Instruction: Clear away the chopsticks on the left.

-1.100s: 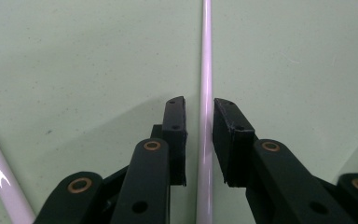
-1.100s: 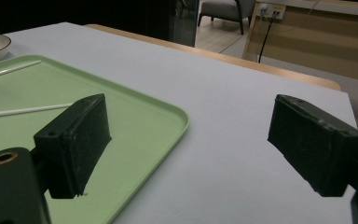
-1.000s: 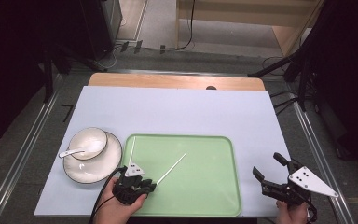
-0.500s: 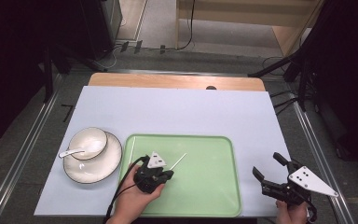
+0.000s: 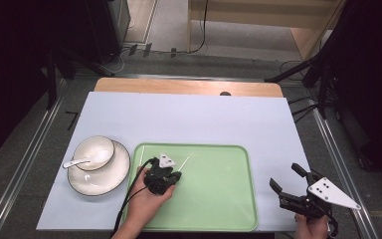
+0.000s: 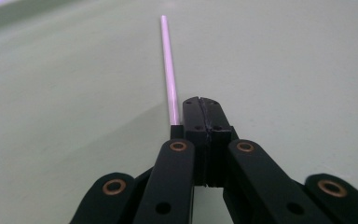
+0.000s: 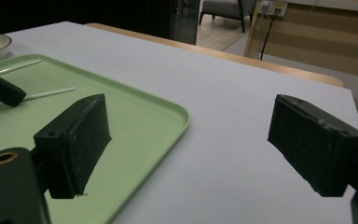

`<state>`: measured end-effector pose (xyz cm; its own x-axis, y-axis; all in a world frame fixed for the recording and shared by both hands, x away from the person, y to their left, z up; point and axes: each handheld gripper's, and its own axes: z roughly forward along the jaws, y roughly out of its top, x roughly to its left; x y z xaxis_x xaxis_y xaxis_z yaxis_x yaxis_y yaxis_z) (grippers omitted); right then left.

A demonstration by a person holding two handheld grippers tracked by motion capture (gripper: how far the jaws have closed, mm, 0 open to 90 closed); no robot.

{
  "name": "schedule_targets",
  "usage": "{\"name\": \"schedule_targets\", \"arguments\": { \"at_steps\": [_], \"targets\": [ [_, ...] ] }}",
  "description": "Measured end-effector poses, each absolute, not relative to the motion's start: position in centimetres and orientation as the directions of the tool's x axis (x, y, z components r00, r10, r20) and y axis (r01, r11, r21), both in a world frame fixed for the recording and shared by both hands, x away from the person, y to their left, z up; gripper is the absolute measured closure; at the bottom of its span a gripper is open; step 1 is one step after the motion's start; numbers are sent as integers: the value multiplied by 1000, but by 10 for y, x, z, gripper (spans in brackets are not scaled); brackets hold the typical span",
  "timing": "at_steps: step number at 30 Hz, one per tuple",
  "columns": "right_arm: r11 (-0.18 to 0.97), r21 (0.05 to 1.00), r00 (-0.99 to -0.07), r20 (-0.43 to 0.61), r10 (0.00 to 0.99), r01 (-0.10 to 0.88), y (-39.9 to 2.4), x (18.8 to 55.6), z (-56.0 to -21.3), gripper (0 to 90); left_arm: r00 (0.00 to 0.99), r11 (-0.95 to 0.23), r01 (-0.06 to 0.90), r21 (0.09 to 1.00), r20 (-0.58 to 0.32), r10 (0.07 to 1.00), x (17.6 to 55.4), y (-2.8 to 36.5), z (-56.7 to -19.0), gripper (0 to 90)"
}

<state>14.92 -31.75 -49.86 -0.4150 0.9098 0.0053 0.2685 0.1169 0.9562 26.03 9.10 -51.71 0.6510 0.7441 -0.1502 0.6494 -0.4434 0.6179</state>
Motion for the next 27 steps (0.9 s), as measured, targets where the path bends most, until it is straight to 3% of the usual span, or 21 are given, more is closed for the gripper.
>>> {"name": "schedule_targets", "arguments": {
  "at_steps": [14, 27],
  "targets": [
    [127, 954, -420, -2, 907, 270, -316, 150, -499, 129, 502, -311, 720, 620, -157, 851, 276, 137, -515, 900],
    [126, 955, -422, 0, 906, 270, -316, 150, -499, 129, 492, -300, 719, 627, -155, 857, 276, 149, -515, 900]
  ]
}}
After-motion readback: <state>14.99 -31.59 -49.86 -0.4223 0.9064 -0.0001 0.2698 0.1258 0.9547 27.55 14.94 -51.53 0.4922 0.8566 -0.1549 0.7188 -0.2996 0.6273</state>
